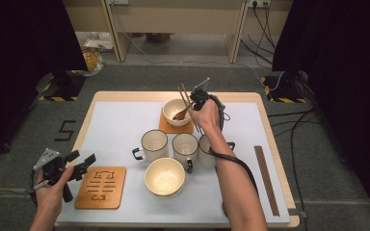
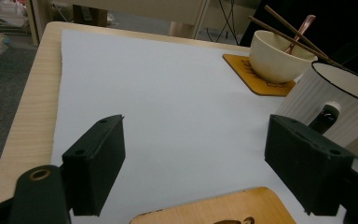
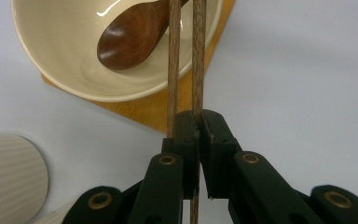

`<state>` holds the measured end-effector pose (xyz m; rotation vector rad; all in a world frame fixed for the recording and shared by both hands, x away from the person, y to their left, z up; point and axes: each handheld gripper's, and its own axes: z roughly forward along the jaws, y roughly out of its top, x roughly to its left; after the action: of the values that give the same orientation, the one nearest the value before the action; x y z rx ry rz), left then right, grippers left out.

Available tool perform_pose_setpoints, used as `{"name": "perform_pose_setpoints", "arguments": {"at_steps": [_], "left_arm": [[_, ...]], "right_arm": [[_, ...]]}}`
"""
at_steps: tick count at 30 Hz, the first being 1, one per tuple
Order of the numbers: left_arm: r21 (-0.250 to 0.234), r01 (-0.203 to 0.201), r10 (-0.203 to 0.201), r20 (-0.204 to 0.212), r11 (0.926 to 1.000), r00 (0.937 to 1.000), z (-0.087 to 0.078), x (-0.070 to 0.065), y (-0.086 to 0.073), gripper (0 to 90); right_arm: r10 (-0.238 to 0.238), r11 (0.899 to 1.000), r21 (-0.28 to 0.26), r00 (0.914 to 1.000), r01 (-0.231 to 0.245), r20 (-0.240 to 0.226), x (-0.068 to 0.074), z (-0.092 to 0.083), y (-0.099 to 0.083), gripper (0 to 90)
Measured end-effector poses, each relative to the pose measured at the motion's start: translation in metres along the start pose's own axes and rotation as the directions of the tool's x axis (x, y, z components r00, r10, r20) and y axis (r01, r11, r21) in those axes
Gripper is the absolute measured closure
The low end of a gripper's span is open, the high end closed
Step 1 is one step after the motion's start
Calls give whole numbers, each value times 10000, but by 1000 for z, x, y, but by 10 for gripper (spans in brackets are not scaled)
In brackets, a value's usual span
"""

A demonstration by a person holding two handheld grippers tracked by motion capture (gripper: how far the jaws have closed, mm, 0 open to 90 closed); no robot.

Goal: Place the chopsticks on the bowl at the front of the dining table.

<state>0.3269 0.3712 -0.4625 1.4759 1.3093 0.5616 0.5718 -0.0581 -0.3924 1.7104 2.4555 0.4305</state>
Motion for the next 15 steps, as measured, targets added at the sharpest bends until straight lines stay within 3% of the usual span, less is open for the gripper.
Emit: {"name": "perform_pose_setpoints", "arguments": {"at_steps": [15], "left_arm": [[-1,27,-27,8,10000,10000,1,-1,0,195]], "right_arm": [[4,9999,-145,10000,-5,-18,-1,-2,0,851]]}}
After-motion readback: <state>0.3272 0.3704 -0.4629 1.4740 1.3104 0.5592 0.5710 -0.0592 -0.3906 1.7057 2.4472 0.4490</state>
